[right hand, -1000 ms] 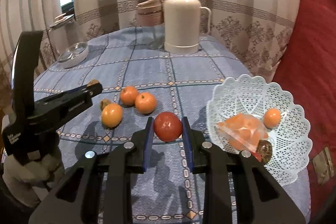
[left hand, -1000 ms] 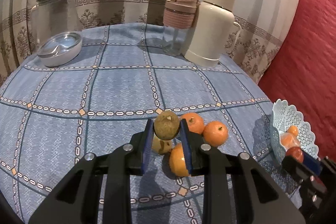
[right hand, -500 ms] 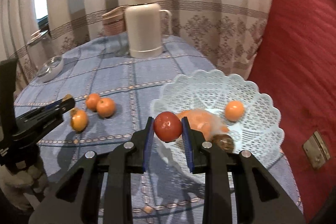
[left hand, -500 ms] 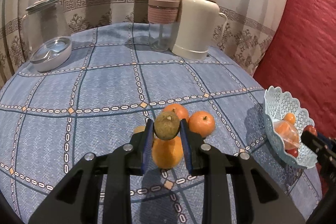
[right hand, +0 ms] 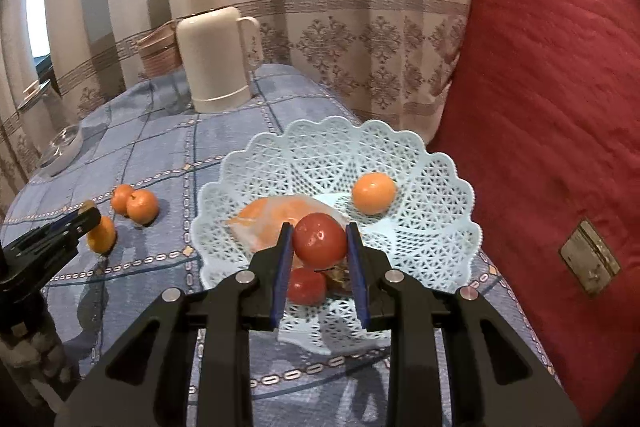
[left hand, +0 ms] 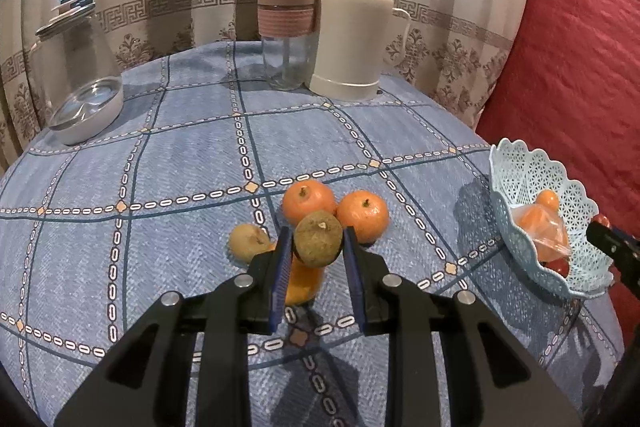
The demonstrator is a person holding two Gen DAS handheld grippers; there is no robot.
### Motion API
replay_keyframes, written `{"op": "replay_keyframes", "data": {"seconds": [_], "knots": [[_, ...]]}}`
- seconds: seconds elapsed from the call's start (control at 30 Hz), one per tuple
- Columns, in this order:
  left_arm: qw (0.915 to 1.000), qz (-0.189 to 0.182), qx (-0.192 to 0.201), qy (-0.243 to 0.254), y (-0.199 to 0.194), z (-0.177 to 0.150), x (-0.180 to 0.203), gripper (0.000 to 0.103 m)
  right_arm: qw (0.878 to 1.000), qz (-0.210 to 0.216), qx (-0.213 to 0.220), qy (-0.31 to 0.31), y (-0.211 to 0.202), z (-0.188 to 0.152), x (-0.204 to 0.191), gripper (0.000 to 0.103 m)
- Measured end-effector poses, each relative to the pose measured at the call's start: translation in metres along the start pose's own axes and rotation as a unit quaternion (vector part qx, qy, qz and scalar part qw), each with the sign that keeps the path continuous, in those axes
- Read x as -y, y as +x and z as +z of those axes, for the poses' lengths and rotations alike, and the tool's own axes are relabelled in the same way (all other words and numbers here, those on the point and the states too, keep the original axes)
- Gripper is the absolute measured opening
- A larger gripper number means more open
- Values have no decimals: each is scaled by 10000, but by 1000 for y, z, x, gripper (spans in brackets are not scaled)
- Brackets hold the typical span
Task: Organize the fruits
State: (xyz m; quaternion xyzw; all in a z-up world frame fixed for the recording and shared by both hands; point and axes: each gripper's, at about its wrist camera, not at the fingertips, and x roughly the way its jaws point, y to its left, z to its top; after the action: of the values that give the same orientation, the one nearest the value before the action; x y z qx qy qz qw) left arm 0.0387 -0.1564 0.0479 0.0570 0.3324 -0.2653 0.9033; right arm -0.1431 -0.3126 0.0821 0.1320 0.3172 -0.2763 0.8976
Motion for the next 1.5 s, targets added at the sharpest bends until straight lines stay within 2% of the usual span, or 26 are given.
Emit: {"op": "replay_keyframes", "data": {"seconds": [0.23, 0.33, 0.73, 0.87, 0.97, 1.0, 1.07, 1.1, 1.33, 1.5], "knots": [[10000, -13, -28, 84, -1, -5, 7, 26, 9998, 35, -59, 210, 5, -2, 12, 28], [9999, -22, -33, 117, -2, -6, 9, 26, 9996, 26, -19, 284, 5, -1, 17, 36], [9996, -28, 114, 243, -8, -3, 18, 26, 9995, 66, 27, 306, 3, -1, 21, 37], [10000, -32, 5, 58, -9, -6, 9, 27, 9992, 112, 61, 377, 1, 2, 26, 37], [9998, -61, -182, -80, -8, -14, 2, 27, 9990, 127, 109, 412, -1, 3, 29, 45], [9997, -58, -228, -90, -7, -16, 1, 28, 9990, 134, 112, 419, -1, 3, 29, 45], [9993, -73, -354, -127, -6, -21, 1, 46, 9989, 160, 100, 434, -2, 3, 30, 45], [9991, -80, -383, -147, -6, -24, 2, 48, 9988, 172, 98, 438, -2, 3, 29, 45], [9989, -130, -446, 10, -6, -29, 10, 48, 9987, 220, 104, 443, -4, 3, 29, 45], [9980, -341, -515, 121, -3, -30, 20, 48, 9987, 241, 78, 450, -3, 2, 30, 45]]}}
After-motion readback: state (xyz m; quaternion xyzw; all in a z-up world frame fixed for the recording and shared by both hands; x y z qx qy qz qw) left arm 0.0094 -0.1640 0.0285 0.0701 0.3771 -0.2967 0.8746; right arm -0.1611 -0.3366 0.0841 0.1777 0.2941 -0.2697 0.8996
